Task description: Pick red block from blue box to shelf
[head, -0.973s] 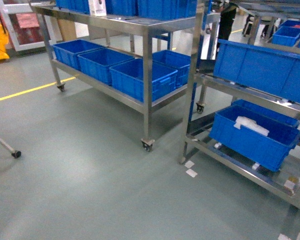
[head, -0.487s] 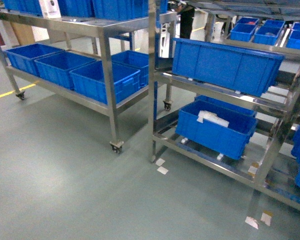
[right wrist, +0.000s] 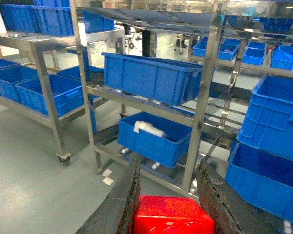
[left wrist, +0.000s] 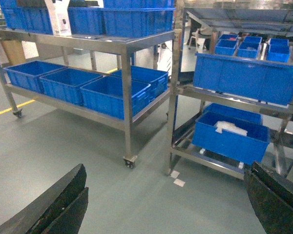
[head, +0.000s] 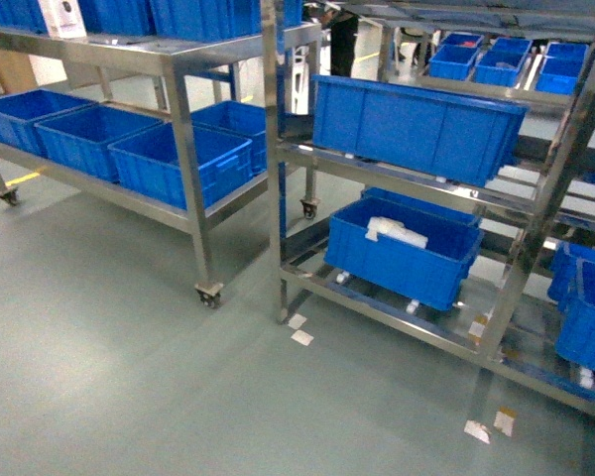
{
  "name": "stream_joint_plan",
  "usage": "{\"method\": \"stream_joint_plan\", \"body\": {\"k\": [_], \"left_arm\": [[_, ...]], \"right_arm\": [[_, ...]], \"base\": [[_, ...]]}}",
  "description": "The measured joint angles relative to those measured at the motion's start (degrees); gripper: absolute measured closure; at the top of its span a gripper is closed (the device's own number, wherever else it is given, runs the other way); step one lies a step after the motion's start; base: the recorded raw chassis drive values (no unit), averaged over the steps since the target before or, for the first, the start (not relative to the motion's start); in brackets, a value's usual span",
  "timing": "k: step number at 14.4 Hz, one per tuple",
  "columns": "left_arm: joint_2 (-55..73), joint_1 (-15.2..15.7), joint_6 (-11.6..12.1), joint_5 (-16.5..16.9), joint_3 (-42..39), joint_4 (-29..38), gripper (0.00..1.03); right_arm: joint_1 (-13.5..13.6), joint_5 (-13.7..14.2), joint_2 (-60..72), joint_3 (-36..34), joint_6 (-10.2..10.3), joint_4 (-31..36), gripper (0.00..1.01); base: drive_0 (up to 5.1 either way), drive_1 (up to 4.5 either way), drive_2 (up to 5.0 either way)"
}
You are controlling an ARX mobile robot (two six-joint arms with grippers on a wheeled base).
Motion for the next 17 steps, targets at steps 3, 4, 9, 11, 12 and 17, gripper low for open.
{"method": "stream_joint_plan", "body": {"k": [3,4,9,11,12,17], "left_arm": [[0.0,0.0,0.0,0.0,0.0,0.0,0.05],[0.0,0.0,0.0,0.0,0.0,0.0,0.05],[0.0,0.0,0.0,0.0,0.0,0.0,0.05],[0.0,0.0,0.0,0.0,0.0,0.0,0.05],[0.0,0.0,0.0,0.0,0.0,0.0,0.05],[0.0,0.0,0.0,0.0,0.0,0.0,0.05]], "right_arm": [[0.0,0.0,0.0,0.0,0.0,0.0,0.73],[0.0,0.0,0.0,0.0,0.0,0.0,0.73],[0.0,0.0,0.0,0.0,0.0,0.0,0.73],[0.0,0.0,0.0,0.0,0.0,0.0,0.73],[0.0,0.0,0.0,0.0,0.0,0.0,0.73],[0.0,0.0,0.0,0.0,0.0,0.0,0.73]], "base": [[-1.7,-1.72,-1.7],[-1.7,-1.69,-1.7],[-1.5,-1.53,-1.5],[-1.5,-1.48,-1.5],[-1.5,-1.46,-1.5],[-1.5,-1.5,-1.5]]}}
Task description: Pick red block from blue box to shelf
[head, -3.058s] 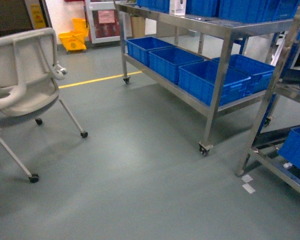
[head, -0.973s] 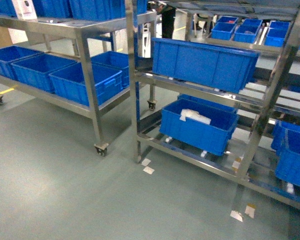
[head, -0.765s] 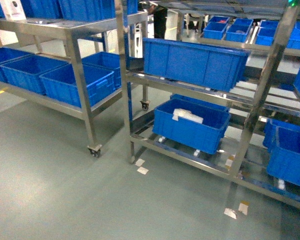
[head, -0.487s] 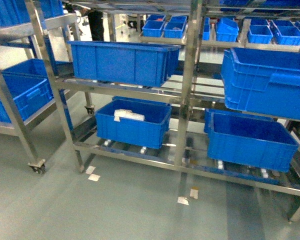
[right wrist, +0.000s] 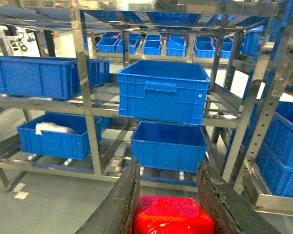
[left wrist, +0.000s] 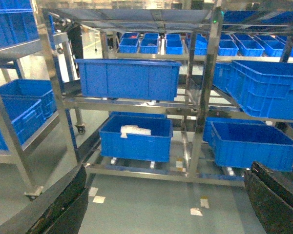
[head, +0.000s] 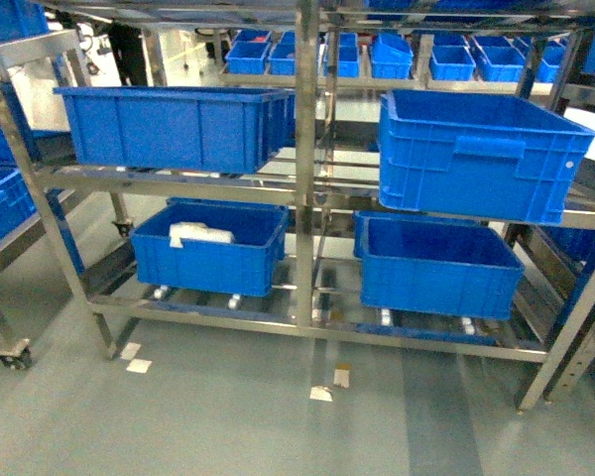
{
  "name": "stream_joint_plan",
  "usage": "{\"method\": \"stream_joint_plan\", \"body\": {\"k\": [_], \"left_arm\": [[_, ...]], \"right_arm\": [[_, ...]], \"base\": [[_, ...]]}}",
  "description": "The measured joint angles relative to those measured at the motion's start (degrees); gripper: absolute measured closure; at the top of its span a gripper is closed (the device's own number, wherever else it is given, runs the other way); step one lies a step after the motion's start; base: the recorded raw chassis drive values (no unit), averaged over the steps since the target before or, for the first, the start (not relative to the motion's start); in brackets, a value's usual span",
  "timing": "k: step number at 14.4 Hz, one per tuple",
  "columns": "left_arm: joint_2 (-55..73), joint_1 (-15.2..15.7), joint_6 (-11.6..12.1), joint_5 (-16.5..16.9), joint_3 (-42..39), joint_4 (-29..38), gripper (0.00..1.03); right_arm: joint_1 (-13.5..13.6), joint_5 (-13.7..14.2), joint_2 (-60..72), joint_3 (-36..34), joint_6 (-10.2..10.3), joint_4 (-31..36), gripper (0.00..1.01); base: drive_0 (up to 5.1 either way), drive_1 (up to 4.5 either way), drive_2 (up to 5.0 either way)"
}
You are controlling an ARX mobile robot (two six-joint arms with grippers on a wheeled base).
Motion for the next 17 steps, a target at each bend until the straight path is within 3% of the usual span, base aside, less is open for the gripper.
{"method": "stream_joint_plan", "body": {"k": [13,17], "left_arm": [[0.0,-0.1,0.0,0.0,0.0,0.0,0.05],[0.0,0.0,0.0,0.0,0.0,0.0,0.05]], "right_arm": [[0.0,0.0,0.0,0.0,0.0,0.0,0.73],[0.0,0.0,0.0,0.0,0.0,0.0,0.73]], "base": [[-1.2,-1.19,-1.2],[0.0,4.24,-4.3]]}}
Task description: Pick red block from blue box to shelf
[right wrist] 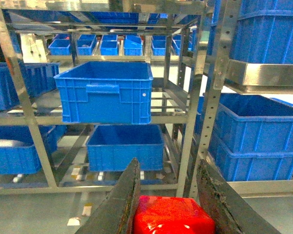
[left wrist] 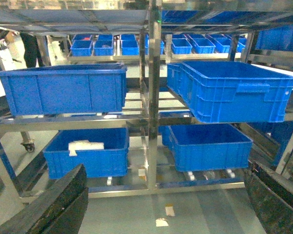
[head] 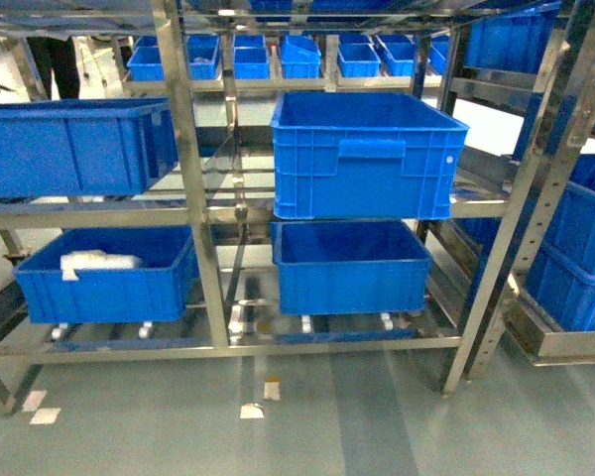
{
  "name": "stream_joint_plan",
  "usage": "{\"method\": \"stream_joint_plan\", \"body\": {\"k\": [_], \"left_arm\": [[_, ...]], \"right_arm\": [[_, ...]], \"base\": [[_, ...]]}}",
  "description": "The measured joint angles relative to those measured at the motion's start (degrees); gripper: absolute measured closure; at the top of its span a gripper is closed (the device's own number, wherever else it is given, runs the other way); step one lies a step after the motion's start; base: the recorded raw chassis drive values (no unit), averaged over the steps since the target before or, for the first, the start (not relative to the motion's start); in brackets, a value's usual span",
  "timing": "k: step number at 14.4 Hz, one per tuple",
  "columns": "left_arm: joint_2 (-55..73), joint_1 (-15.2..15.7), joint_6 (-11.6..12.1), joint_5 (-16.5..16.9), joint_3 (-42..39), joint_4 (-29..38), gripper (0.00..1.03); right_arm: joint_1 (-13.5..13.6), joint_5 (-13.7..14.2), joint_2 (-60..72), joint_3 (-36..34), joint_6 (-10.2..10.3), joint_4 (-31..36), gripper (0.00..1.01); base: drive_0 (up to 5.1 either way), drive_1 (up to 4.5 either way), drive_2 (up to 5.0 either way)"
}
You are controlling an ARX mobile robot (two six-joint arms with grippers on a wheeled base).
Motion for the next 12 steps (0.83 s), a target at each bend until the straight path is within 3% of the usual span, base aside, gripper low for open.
{"method": "stream_joint_plan", "body": {"k": [12], "left_arm": [[0.0,0.0,0.0,-0.2,0.0,0.0,0.05]], "right_arm": [[0.0,0.0,0.0,0.0,0.0,0.1,0.73]], "base": [[0.1,4.03,-3.9]]}}
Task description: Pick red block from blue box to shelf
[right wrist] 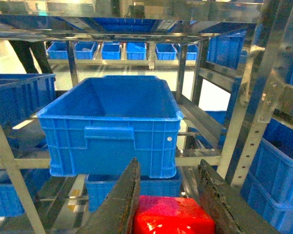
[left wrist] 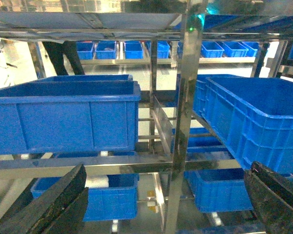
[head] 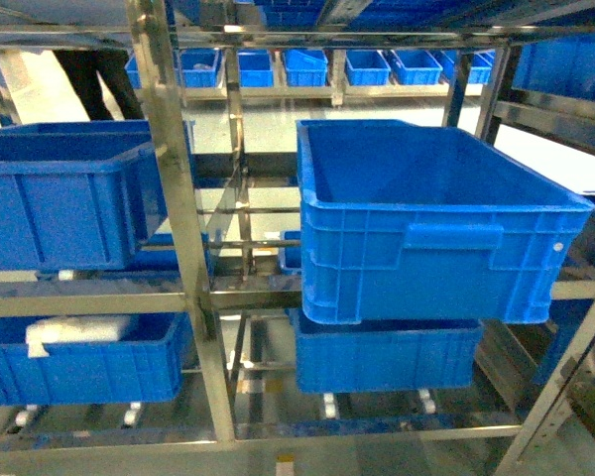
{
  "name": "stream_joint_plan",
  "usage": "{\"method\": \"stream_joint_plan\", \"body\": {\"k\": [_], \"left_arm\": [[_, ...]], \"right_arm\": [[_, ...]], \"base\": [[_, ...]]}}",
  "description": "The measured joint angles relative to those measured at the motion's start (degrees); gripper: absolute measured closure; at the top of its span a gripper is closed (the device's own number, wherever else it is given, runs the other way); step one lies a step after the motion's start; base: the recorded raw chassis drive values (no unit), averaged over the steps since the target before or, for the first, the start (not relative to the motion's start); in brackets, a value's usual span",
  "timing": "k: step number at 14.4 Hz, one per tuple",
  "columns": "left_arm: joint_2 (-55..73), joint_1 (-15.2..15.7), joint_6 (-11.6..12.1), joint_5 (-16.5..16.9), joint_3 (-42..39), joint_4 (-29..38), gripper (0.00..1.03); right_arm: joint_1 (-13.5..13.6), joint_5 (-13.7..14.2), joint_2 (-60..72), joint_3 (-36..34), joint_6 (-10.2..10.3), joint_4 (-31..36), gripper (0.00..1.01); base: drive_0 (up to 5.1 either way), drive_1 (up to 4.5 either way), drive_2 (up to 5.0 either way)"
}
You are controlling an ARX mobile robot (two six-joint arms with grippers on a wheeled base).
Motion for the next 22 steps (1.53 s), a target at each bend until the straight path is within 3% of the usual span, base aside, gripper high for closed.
{"method": "stream_joint_plan", "body": {"k": [22], "left_arm": [[0.0,0.0,0.0,0.2,0.0,0.0,0.05]], "right_arm": [[0.0,0.0,0.0,0.0,0.0,-0.1,0.73]], "base": [[-0.2,3.98,-4.3]]}}
